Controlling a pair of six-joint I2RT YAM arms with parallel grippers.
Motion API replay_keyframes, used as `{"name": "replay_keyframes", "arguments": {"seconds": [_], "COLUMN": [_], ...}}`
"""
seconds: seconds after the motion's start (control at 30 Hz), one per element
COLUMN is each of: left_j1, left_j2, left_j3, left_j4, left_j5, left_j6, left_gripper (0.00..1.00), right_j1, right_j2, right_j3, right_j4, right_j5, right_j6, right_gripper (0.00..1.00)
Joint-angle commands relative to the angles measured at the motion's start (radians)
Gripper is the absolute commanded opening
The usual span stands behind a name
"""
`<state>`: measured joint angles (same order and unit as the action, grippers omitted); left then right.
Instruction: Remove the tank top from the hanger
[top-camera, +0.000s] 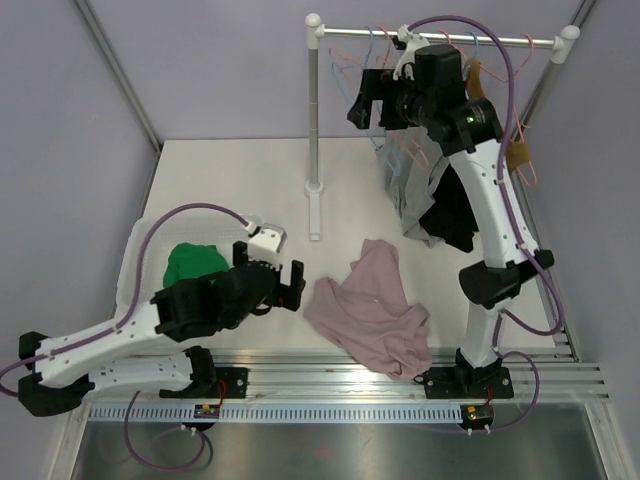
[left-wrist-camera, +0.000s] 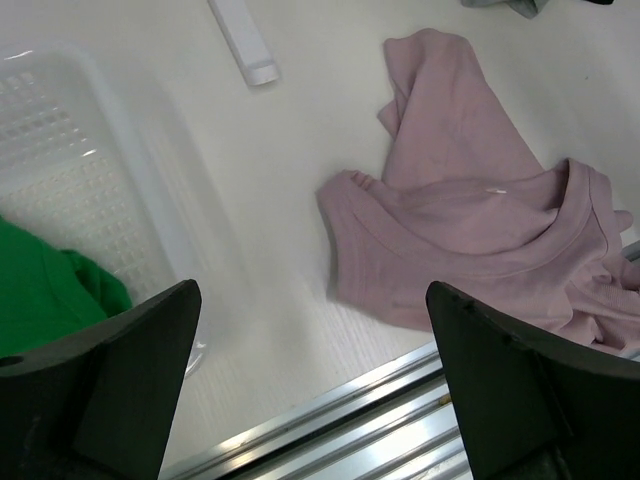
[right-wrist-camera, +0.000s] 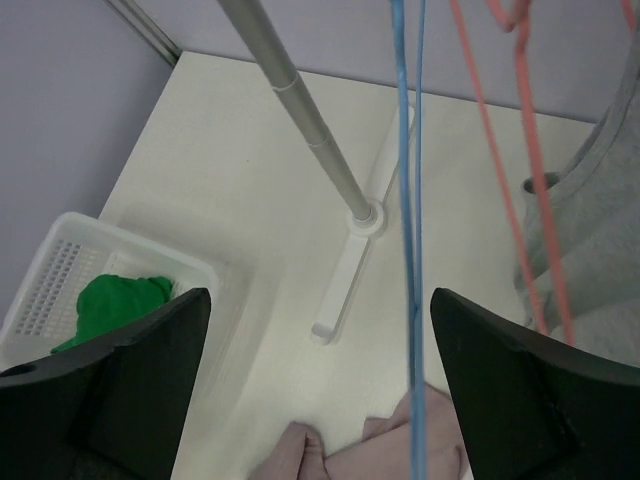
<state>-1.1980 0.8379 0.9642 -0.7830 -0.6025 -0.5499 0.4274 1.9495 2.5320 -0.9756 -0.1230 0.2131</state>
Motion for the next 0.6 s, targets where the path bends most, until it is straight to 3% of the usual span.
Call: {"name": "replay_keyframes", "arguments": {"seconds": [0.0, 0.17, 0.33, 0.57], "left_j1": [-0.002, -0.021, -0.037, -0.046], "left_j2": [0.134, 0.343, 0.603, 0.887], "left_j3": [0.021, 0.027, 0.140, 0.255], "left_j4": [0.223, 0.424, 0.439, 0.452], "left_j5": [0.056, 0.155, 0.200, 0.358], "left_j6": [0.030, 0.053, 0.070, 0.071], "left_gripper": [0.99, 0.99, 0.99, 0.99], "right_j1": [0.011, 0.011, 0.011, 0.010], "right_j2": [-0.199, -0.506, -0.850, -1.086], "right_j3": [-0.080, -0.412, -0.795, -1.004], "right_j4": [0.018, 0.089, 0.176, 0.109], "right_j5": [-0.041, 0.035, 0.060, -0.012], "right_j6": [-0.004, -0.034, -0.028, -0.006], "right_gripper": [1.00, 1.00, 0.99, 0.99]}}
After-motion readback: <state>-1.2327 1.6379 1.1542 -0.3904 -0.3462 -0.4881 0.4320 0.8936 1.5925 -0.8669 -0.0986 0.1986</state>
